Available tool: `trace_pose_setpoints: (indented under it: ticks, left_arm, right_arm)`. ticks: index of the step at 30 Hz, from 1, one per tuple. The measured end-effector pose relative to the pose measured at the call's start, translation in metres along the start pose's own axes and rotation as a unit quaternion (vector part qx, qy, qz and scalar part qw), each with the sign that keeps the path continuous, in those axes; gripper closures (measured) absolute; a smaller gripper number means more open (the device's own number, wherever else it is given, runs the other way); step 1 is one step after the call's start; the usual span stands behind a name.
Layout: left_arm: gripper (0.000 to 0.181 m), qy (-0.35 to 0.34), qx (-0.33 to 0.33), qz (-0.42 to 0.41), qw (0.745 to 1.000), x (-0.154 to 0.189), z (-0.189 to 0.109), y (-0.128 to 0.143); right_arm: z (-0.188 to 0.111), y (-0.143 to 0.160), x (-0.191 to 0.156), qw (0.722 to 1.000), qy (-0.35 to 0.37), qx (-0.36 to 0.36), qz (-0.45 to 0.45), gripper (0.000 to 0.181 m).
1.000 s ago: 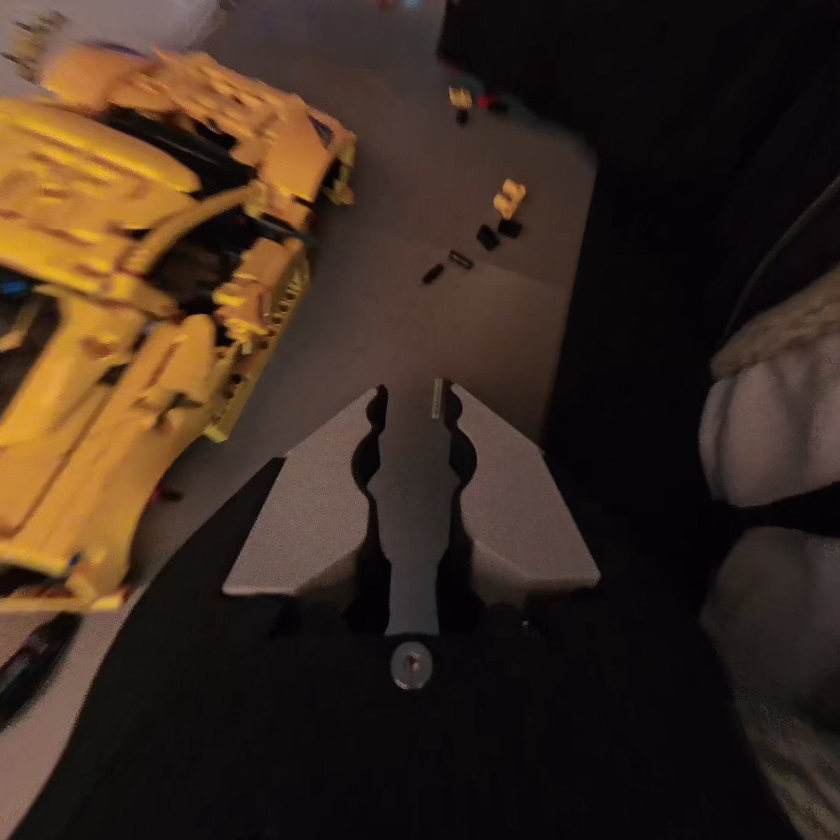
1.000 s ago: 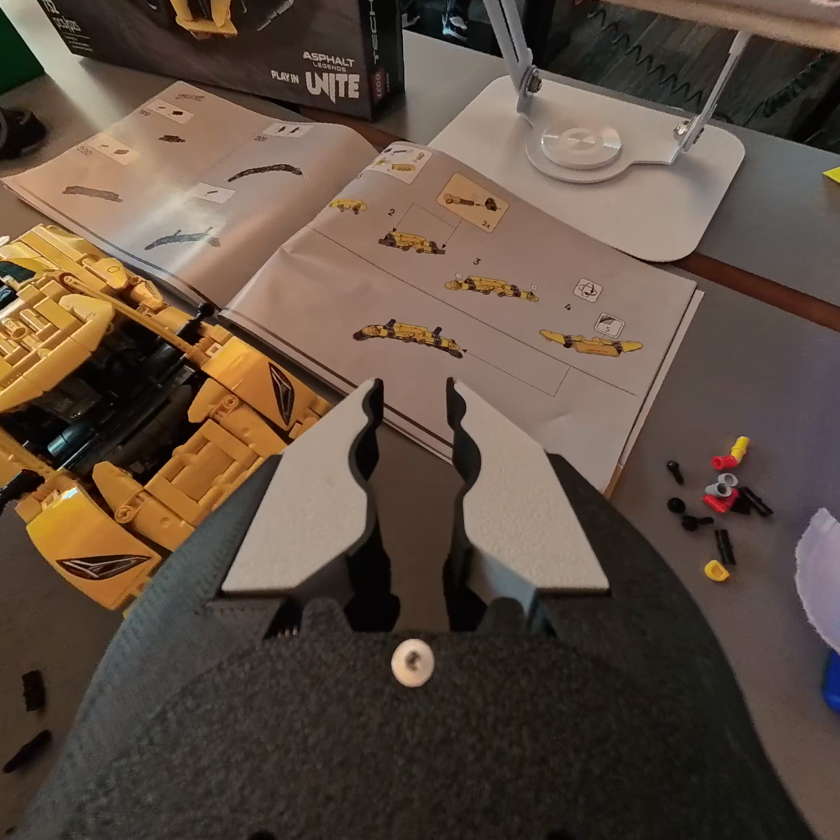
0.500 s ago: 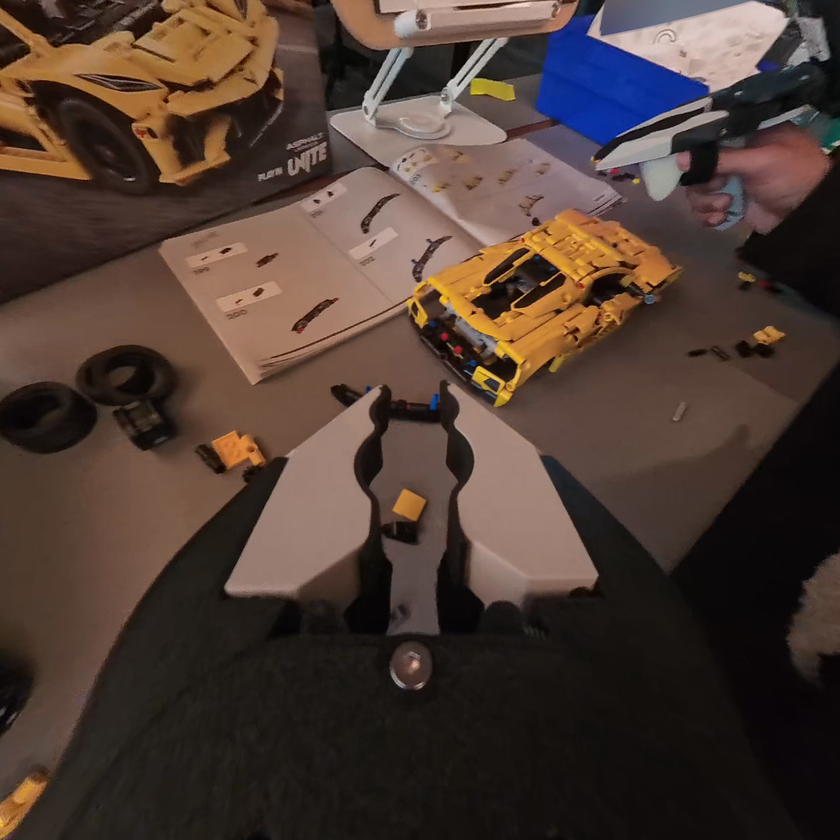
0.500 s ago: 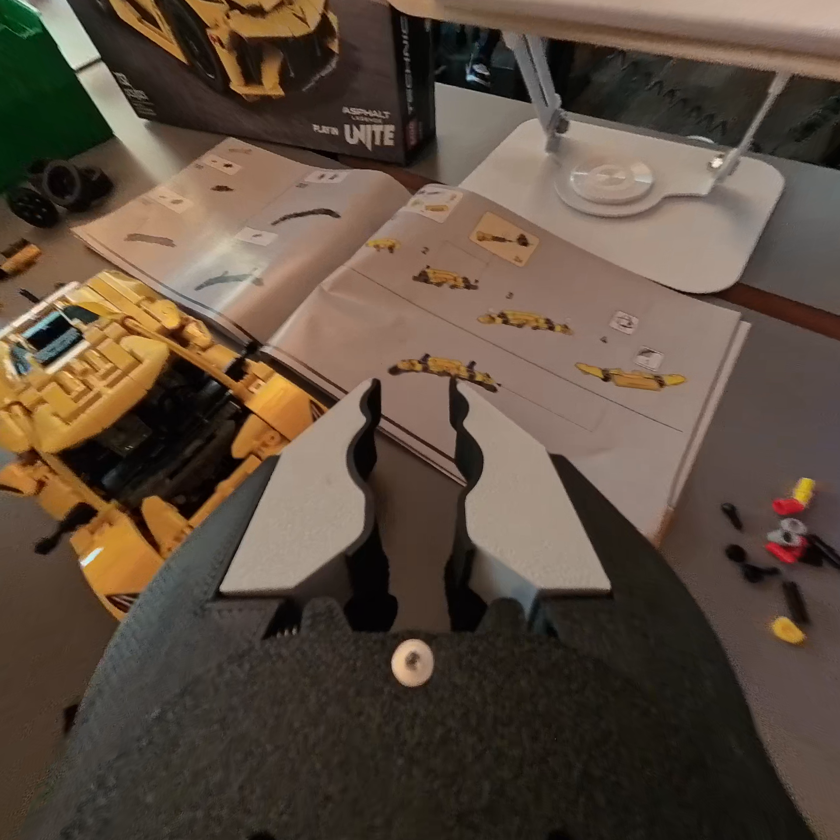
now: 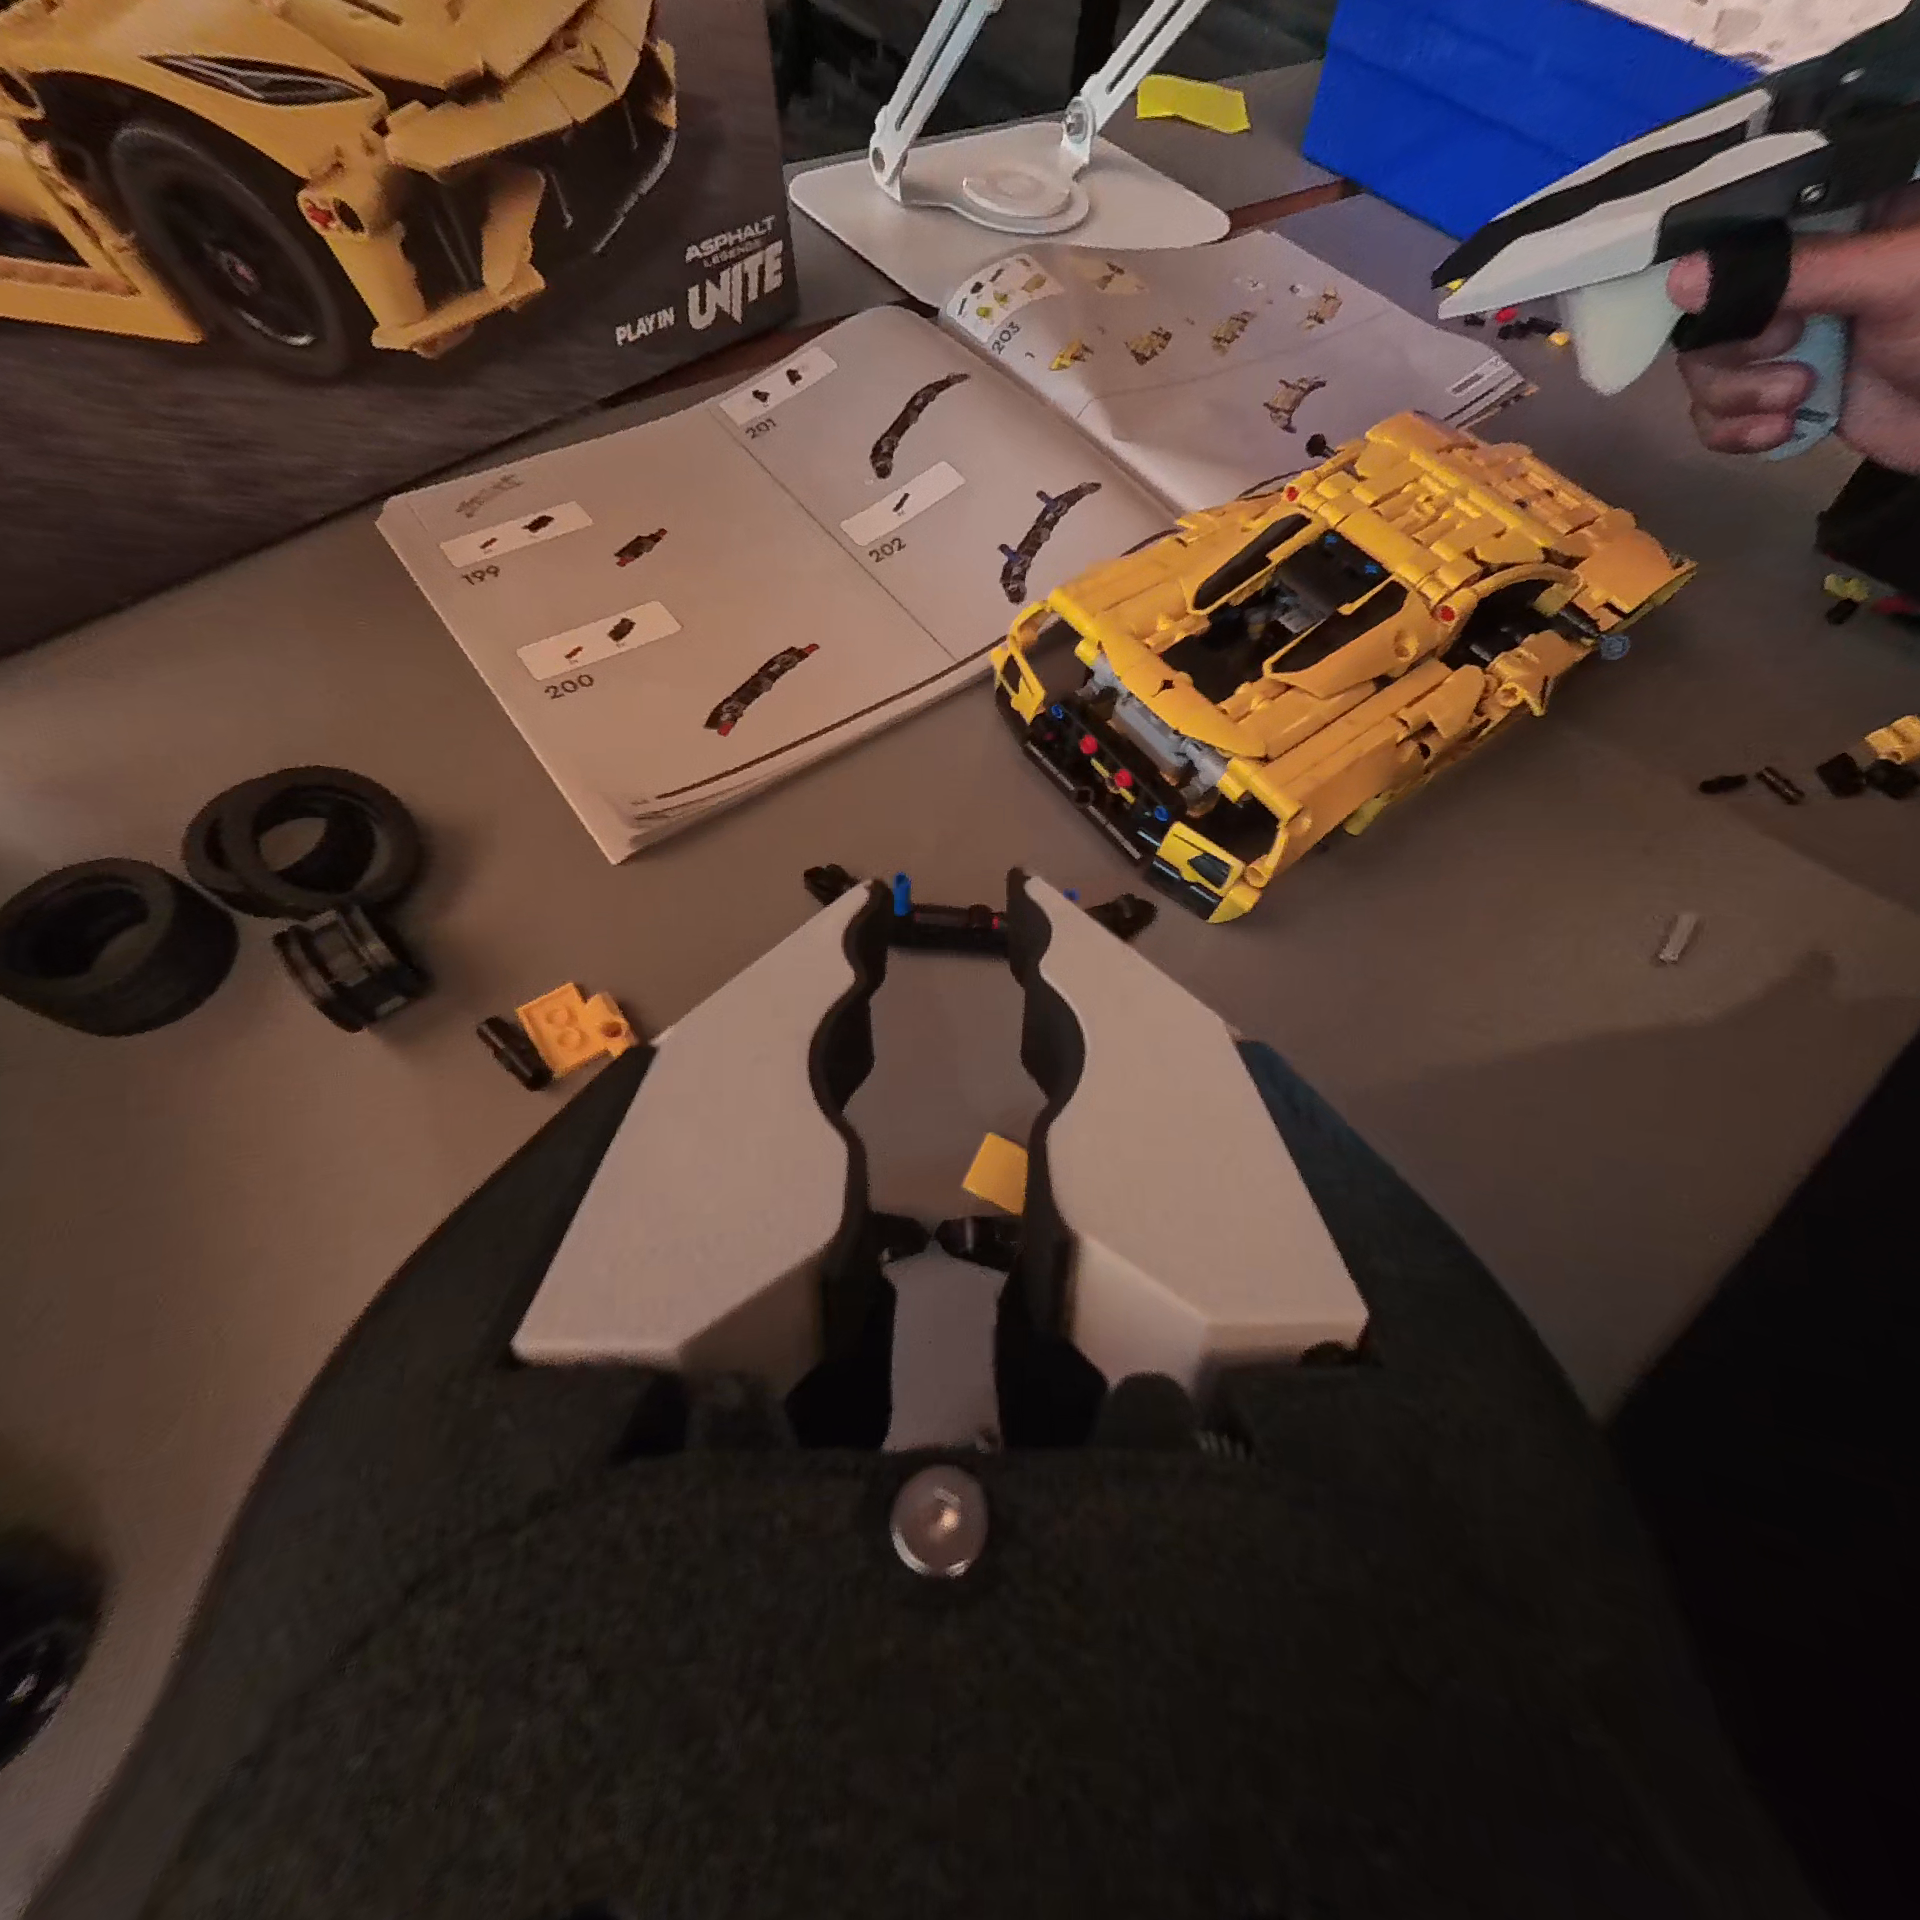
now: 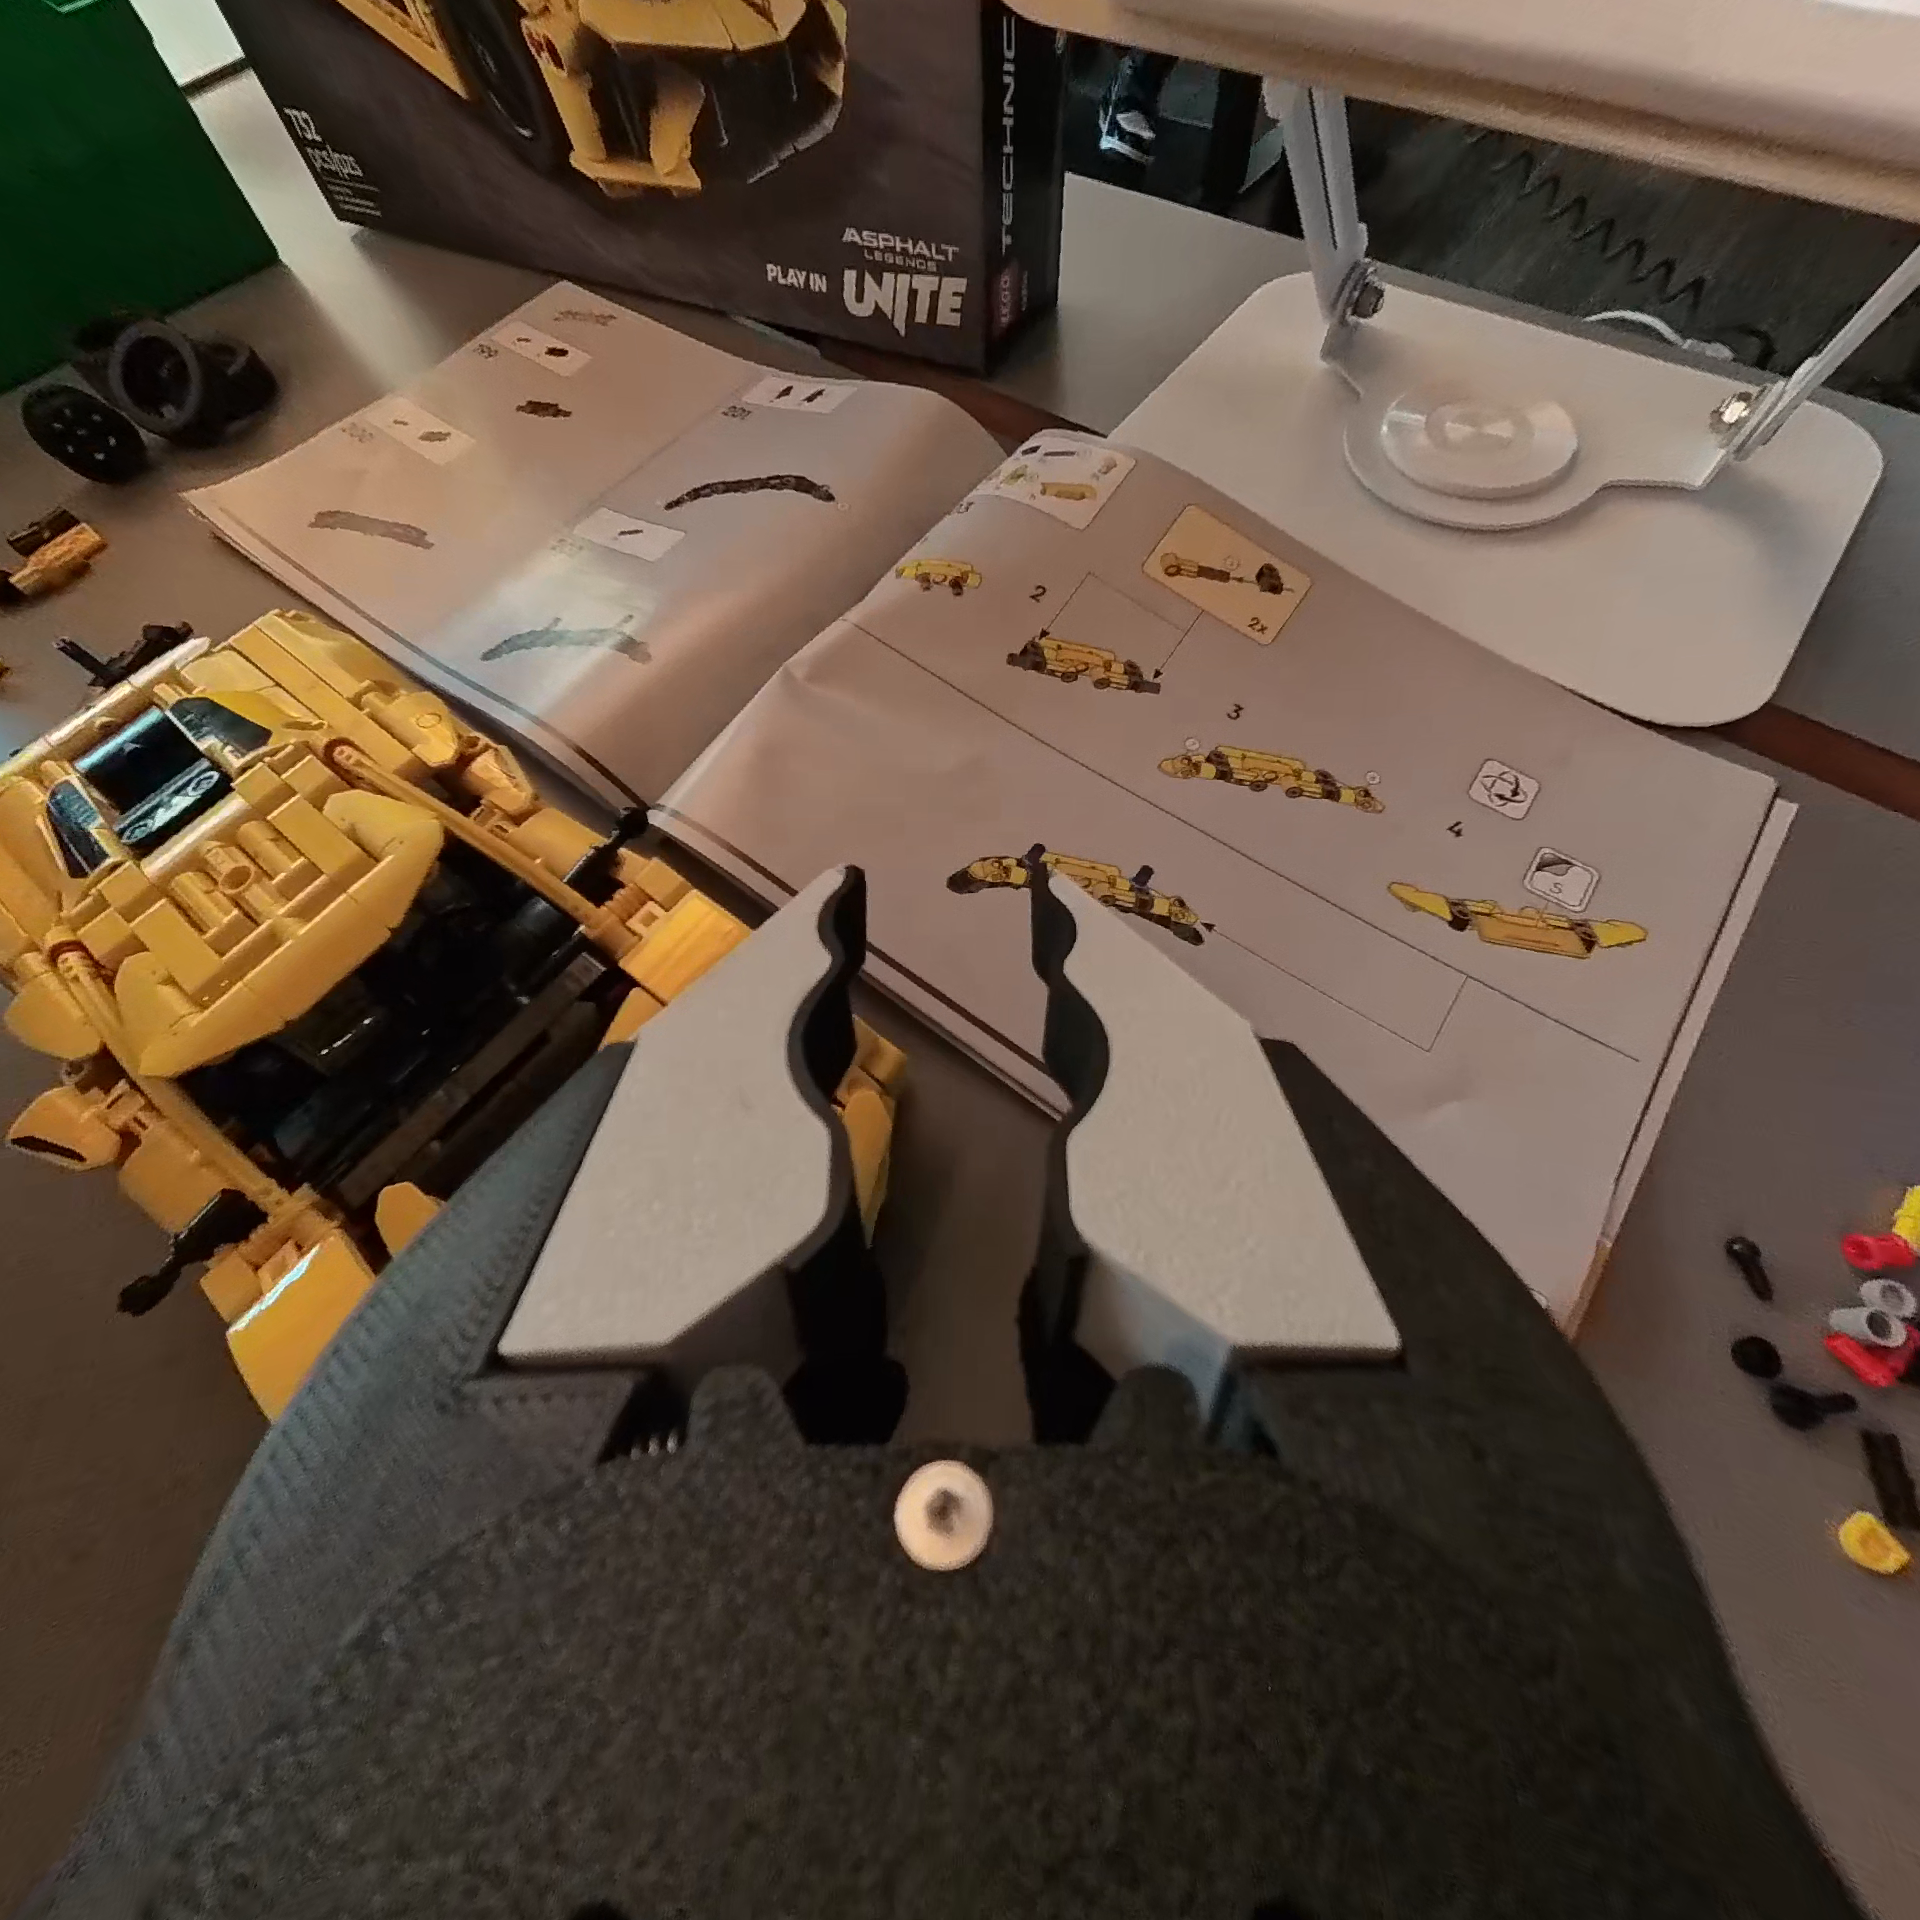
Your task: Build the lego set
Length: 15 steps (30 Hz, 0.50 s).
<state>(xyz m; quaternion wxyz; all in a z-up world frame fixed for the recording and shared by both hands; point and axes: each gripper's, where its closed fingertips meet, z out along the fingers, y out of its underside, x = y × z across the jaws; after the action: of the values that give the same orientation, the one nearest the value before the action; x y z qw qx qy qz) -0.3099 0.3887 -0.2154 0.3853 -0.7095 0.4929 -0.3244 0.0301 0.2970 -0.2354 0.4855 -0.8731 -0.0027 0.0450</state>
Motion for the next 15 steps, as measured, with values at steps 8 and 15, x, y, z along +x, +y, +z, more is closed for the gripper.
trace_pose_setpoints:
  ticks: [8,15]
  left_arm:
    - [0.157,-0.057,-0.073,-0.010,0.996,-0.042,-0.042,0.022]
    - [0.159,-0.106,-0.273,0.010,0.956,-0.069,-0.083,0.112]
  right_arm:
    - [-0.003,0.006,0.000,1.000,-0.001,-0.003,-0.001,0.151]
    - [-0.003,0.006,-0.001,1.000,-0.001,-0.004,-0.006,0.152]
